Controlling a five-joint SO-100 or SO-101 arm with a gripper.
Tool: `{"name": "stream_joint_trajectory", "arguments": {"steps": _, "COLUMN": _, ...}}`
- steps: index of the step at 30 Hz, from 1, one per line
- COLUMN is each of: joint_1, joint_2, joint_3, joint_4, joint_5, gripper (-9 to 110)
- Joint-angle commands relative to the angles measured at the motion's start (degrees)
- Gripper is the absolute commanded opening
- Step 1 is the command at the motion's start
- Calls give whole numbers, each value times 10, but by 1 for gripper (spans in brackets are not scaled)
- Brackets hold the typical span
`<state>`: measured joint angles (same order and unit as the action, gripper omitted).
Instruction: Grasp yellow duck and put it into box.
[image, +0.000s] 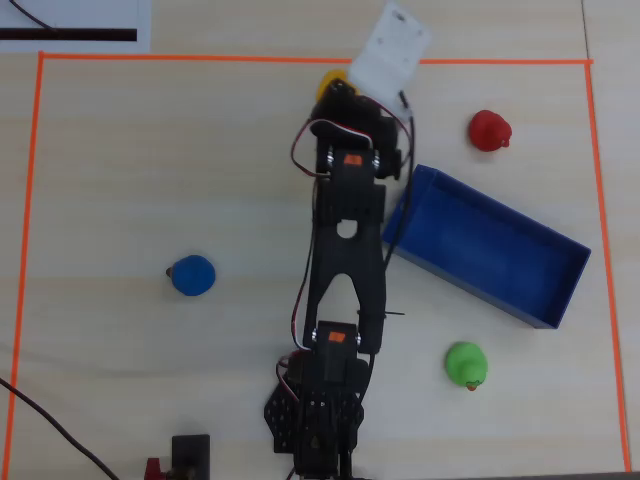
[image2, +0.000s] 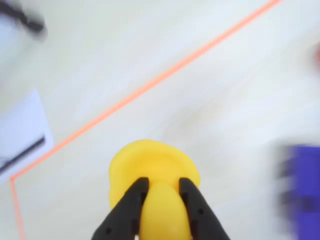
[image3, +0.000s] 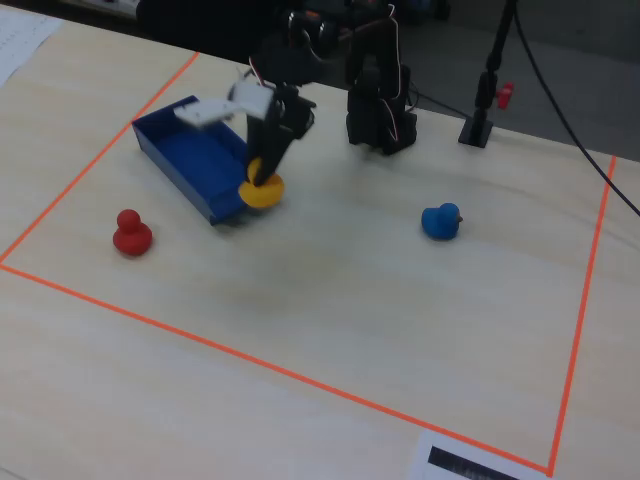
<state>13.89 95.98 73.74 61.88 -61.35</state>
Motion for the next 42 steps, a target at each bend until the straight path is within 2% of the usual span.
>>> {"name": "stream_joint_trajectory", "arguments": {"steps": 1, "joint_1": 131, "joint_2": 83, "joint_3": 46, "joint_4": -51, "joint_5": -67, "gripper": 0}}
{"name": "stream_joint_trajectory", "arguments": {"steps": 7, "joint_1": 285, "joint_2": 108, "joint_3": 242, "joint_4": -266, "joint_5": -171, "gripper": 0}}
{"name": "stream_joint_trajectory", "arguments": {"steps": 13, "joint_1": 360, "joint_2": 97, "joint_3": 385, "joint_4": -415, "joint_5": -231, "gripper": 0}}
{"name": "stream_joint_trajectory", "arguments": {"steps": 21, "joint_1": 401, "joint_2": 107, "joint_3": 479, "joint_4": -477, "joint_5": -251, "gripper": 0}}
{"name": "stream_joint_trajectory", "arguments": {"steps": 42, "joint_1": 457, "joint_2": 121, "joint_3": 602, "joint_4": -554, "joint_5": -273, "gripper": 0}}
